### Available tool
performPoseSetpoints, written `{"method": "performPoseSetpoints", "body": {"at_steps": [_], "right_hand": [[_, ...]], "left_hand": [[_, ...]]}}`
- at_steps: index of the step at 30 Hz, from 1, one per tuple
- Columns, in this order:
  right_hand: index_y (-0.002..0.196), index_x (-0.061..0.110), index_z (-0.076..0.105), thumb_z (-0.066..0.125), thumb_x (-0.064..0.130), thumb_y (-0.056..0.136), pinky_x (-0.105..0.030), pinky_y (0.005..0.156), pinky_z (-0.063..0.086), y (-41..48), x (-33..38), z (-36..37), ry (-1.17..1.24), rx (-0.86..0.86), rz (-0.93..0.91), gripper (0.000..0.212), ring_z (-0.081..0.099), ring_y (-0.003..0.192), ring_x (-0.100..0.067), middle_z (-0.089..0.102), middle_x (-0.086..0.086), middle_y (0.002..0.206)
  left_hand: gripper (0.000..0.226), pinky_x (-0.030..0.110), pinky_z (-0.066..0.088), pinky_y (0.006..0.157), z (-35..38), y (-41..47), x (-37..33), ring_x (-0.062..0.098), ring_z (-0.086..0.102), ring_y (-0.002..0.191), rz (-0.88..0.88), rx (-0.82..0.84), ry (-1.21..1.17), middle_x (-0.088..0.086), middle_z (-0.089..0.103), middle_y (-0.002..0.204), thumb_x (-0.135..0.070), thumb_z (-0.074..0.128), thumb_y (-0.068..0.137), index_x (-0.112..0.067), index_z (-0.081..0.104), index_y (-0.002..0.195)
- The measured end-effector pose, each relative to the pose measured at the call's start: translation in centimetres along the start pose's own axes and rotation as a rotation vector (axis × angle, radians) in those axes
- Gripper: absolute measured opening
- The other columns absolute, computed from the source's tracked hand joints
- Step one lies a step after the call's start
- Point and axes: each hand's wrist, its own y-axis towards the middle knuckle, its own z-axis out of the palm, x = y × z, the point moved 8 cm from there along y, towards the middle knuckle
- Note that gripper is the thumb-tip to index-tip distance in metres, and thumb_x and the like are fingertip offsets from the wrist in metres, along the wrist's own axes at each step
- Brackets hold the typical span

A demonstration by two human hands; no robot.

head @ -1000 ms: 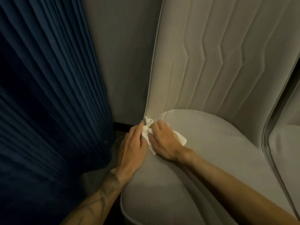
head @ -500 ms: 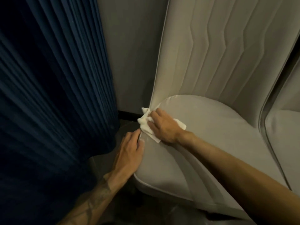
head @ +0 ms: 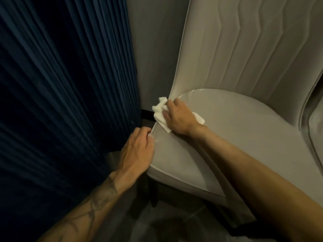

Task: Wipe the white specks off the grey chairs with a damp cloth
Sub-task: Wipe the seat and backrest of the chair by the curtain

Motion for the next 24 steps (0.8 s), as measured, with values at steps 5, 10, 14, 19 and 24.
{"method": "performPoseSetpoints", "body": {"at_steps": [5, 10, 14, 19, 24], "right_hand": [[0.118, 0.008, 0.049, 0.038, 0.034, 0.102, -0.041, 0.093, 0.035, -3.1, 3.3, 1.8, -0.05, -0.038, -0.067, 0.032, 0.047, 0.103, -0.033, 0.052, -0.017, 0.121], [0.112, 0.012, 0.048, 0.037, 0.034, 0.1, -0.038, 0.087, 0.033, -6.8, 6.8, 2.1, -0.097, 0.012, -0.147, 0.027, 0.045, 0.096, -0.028, 0.051, -0.011, 0.114], [0.101, 0.012, 0.055, 0.034, 0.035, 0.096, -0.037, 0.076, 0.037, -9.4, 9.0, 0.8, -0.117, -0.06, -0.182, 0.032, 0.046, 0.082, -0.026, 0.055, -0.009, 0.098], [0.111, 0.016, 0.055, 0.055, 0.036, 0.094, -0.04, 0.083, 0.046, -14.3, 10.4, 1.7, -0.032, 0.016, -0.18, 0.026, 0.049, 0.09, -0.025, 0.054, -0.006, 0.106], [0.108, 0.023, 0.054, 0.051, 0.041, 0.098, -0.039, 0.079, 0.047, -20.1, 6.6, -0.4, -0.057, 0.104, -0.036, 0.021, 0.05, 0.091, -0.023, 0.051, -0.002, 0.106]], "left_hand": [[0.031, 0.043, 0.047, 0.089, 0.0, -2.3, 0.3, 0.02, 0.055, 0.103, -0.007, 0.004, -0.027, 0.0, 0.055, 0.113, -0.036, 0.029, 0.111, -0.021, 0.055, 0.122], [0.028, 0.033, 0.047, 0.082, -0.7, -4.7, 1.6, 0.013, 0.057, 0.095, -0.099, 0.028, -0.101, -0.003, 0.058, 0.11, -0.035, 0.029, 0.112, -0.024, 0.053, 0.118], [0.027, 0.03, 0.045, 0.089, -1.2, -7.1, 2.8, 0.014, 0.058, 0.103, -0.162, 0.049, -0.121, 0.0, 0.06, 0.117, -0.028, 0.035, 0.112, -0.019, 0.054, 0.129], [0.029, 0.032, 0.042, 0.097, -0.6, -9.5, 2.9, 0.031, 0.058, 0.115, -0.237, 0.153, -0.045, 0.019, 0.061, 0.125, -0.016, 0.041, 0.11, 0.0, 0.055, 0.131], [0.049, 0.044, 0.042, 0.114, -0.8, -10.8, 1.4, 0.026, 0.051, 0.137, -0.316, 0.235, -0.079, 0.007, 0.05, 0.153, -0.039, 0.036, 0.111, -0.017, 0.042, 0.154]]}}
